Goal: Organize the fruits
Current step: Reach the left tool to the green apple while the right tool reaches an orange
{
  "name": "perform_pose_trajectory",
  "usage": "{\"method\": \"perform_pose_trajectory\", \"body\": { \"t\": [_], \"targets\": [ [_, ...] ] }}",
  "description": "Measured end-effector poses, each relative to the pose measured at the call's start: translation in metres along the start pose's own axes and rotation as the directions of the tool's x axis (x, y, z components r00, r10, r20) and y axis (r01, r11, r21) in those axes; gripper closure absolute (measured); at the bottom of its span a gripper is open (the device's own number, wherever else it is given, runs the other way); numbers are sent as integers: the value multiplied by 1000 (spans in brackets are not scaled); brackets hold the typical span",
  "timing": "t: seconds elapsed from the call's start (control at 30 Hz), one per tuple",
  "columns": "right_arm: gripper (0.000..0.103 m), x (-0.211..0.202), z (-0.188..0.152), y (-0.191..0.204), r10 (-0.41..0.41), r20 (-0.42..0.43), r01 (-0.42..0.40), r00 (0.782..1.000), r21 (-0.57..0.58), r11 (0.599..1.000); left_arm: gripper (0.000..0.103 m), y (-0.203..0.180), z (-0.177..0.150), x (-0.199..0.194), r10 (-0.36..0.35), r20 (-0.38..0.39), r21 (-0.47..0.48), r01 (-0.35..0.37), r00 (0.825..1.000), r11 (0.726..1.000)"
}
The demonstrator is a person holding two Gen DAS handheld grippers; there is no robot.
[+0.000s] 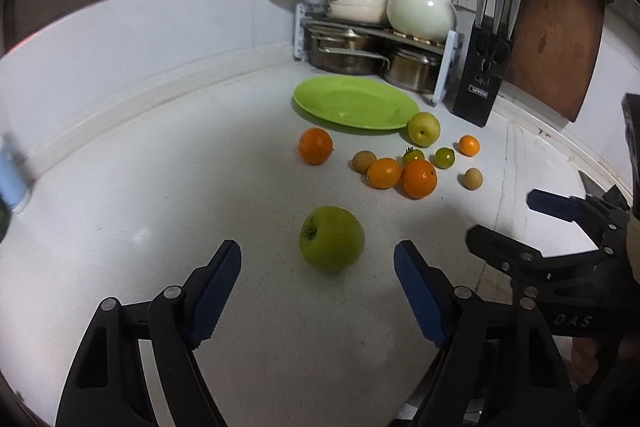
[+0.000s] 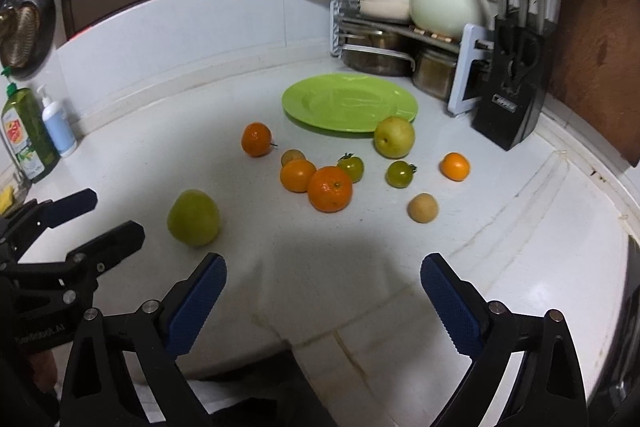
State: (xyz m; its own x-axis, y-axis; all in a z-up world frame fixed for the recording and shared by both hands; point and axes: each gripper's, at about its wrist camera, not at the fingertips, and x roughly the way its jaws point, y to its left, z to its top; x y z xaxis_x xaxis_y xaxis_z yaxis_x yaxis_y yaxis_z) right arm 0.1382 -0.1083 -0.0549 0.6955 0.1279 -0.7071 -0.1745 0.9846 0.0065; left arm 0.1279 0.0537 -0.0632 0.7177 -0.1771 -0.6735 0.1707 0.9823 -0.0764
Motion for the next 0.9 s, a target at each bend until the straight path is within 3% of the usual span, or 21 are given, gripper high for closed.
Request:
{"method": "perform_pose_trajectory", "body": {
  "t": [0.37, 0.9],
  "targets": [
    [15, 40, 16, 4, -11, -75, 12, 997, 17, 1000, 34, 9, 6, 35, -90, -67, 0, 90, 994, 996],
    [32, 84, 33, -14, 97, -141, -103, 985, -41, 994, 46, -1, 8, 61, -40, -121, -76, 31, 992, 997]
  ]
}}
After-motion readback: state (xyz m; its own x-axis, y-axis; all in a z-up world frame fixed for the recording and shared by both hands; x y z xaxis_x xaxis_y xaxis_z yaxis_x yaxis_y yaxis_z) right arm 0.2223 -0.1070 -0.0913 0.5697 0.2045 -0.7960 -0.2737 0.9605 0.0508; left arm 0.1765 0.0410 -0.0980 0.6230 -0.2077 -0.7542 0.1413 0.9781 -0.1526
